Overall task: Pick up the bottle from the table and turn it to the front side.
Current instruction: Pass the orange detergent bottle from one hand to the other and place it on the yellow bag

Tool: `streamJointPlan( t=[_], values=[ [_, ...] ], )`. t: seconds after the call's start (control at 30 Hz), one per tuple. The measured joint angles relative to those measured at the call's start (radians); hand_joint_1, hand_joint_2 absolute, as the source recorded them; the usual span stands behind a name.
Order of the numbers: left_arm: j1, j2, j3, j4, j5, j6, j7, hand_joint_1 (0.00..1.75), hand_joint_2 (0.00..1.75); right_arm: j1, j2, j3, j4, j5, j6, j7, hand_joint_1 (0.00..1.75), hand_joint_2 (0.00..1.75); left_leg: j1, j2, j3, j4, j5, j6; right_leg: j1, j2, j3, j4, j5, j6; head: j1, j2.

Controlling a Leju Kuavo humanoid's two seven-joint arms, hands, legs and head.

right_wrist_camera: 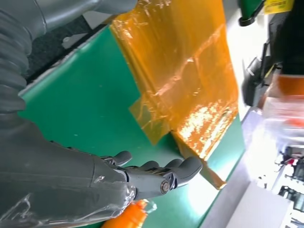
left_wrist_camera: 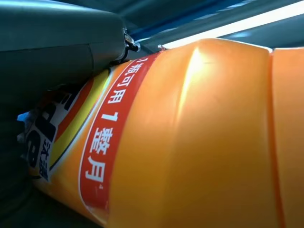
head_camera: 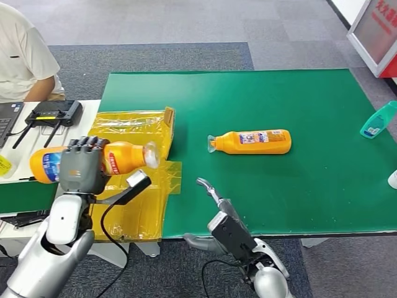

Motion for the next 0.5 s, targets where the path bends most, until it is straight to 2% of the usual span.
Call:
streamJointPlan(
  t=[0.07,0.13,0.33,0.5],
  values=[
    [-0.039,0.006,-0.034,0.099,0.0,0.015,-0.072,1.75,1.75,-0.026,-0.002,0.009,0.016,-0.014,0.0,-0.012,0.0,1.75,0.0,0.0,0.0,0.0,0.0,0.0,0.0,0.0,0.0,0.0,0.0,0.0,0.0,0.0],
    [-0.079,-0.002,-0.061,0.2,0.0,0.02,-0.107,1.75,1.75,-0.047,-0.002,0.019,0.028,-0.023,0.0,-0.017,0.0,1.75,0.0,0.0,0.0,0.0,0.0,0.0,0.0,0.0,-0.001,0.0,0.001,0.001,0.0,0.0],
    [-0.184,-0.055,-0.117,0.423,0.0,-0.004,-0.159,1.75,1.75,-0.082,-0.007,0.045,0.044,-0.028,0.0,-0.018,0.0,1.75,0.0,0.0,-0.001,0.0,0.001,0.0,0.0,0.0,-0.001,0.0,0.001,0.001,0.0,0.0],
    [-0.228,-0.097,-0.142,0.525,0.0,-0.006,-0.17,1.75,1.75,-0.093,-0.008,0.052,0.049,-0.029,0.0,-0.018,0.0,1.75,0.0,0.0,-0.001,0.0,0.001,0.0,0.0,0.0,-0.001,0.0,0.001,0.001,0.0,0.0]
  ],
)
